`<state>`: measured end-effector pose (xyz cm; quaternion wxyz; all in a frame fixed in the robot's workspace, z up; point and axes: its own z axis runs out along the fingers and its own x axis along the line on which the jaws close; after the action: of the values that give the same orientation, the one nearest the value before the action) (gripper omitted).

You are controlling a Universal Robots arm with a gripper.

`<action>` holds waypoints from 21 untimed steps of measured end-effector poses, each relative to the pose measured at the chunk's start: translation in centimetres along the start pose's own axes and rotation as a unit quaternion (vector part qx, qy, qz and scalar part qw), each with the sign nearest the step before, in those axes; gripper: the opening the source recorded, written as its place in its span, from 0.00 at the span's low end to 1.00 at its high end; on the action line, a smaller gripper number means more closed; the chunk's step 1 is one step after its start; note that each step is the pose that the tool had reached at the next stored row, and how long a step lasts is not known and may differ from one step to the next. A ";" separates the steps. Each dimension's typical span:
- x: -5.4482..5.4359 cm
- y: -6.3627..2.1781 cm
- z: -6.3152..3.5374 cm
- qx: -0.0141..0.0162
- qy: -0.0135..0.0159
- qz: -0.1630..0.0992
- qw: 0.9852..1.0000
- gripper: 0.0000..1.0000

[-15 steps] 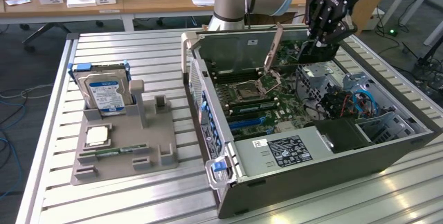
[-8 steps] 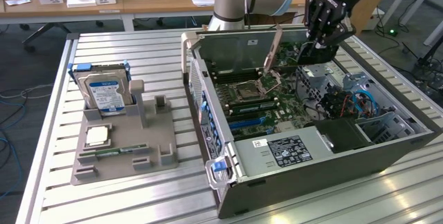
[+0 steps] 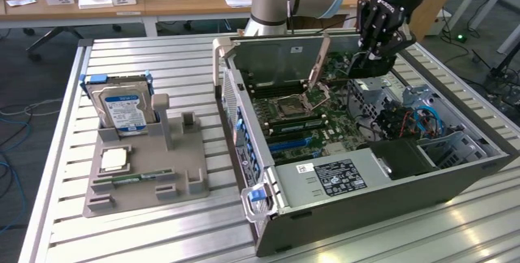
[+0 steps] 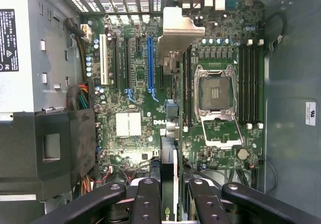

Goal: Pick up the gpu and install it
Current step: 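Insert the gpu into the slot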

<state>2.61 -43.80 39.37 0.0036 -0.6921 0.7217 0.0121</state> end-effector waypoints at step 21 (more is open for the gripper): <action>0.0 0.34 0.40 0.000 0.000 0.000 1.000 0.26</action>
<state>2.27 -43.73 38.97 0.0036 -0.6921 0.7217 0.0122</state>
